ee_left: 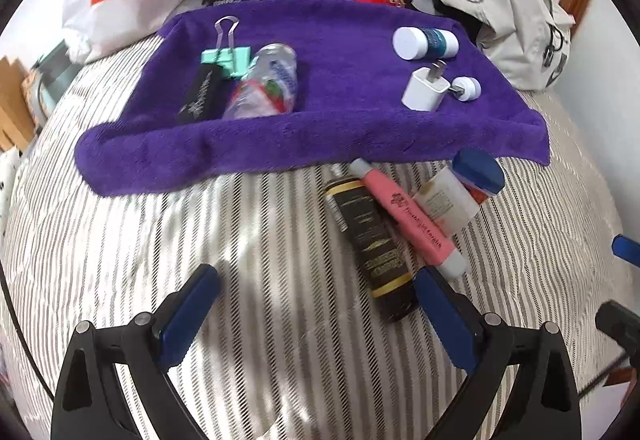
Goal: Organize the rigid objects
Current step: 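Open both grippers and withdraw them toward the remaining items, then grasp the black-gold Grand Reserve tube with the left gripper while the right grasps the blue-capped lip balm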
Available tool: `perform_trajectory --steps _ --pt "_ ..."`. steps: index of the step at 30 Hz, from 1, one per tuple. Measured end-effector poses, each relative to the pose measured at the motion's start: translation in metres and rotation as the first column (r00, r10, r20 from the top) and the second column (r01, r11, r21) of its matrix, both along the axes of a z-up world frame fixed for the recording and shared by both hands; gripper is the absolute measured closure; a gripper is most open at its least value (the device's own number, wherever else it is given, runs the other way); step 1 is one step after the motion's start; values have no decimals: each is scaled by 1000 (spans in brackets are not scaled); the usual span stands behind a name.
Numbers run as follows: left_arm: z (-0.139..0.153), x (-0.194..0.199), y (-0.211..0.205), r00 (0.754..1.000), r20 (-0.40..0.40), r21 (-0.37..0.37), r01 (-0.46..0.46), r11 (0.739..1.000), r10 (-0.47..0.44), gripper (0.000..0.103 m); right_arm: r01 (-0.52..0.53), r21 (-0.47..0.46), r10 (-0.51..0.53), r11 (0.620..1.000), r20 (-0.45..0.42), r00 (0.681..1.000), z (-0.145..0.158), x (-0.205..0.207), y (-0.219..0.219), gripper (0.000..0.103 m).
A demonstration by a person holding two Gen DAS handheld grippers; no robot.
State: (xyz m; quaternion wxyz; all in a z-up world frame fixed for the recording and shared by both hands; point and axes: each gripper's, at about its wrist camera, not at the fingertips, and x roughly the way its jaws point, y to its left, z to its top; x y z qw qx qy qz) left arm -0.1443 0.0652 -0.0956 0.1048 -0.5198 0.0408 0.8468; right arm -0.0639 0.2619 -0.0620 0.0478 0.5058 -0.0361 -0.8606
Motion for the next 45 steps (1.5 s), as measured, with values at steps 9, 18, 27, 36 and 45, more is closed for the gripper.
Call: perform_trajectory --steps 9,18,27,36,45 --pt "-4 4 -26 997 -54 -50 -55 997 52 2 -41 36 41 999 10 999 -1 1 -20 0" --pt "-3 4 -23 989 -122 -30 77 997 -80 24 -38 15 38 999 16 999 -9 -1 -23 0" --pt "0 5 -5 974 -148 -24 168 986 -169 70 -53 -43 49 998 -76 996 -13 -8 -25 5" --pt "1 18 -15 975 -127 -36 179 983 -182 80 -91 24 94 996 -159 983 -16 -42 -38 29" --pt "1 21 -32 980 -110 7 169 986 -167 80 -132 38 136 990 -118 984 -40 -75 -47 46"
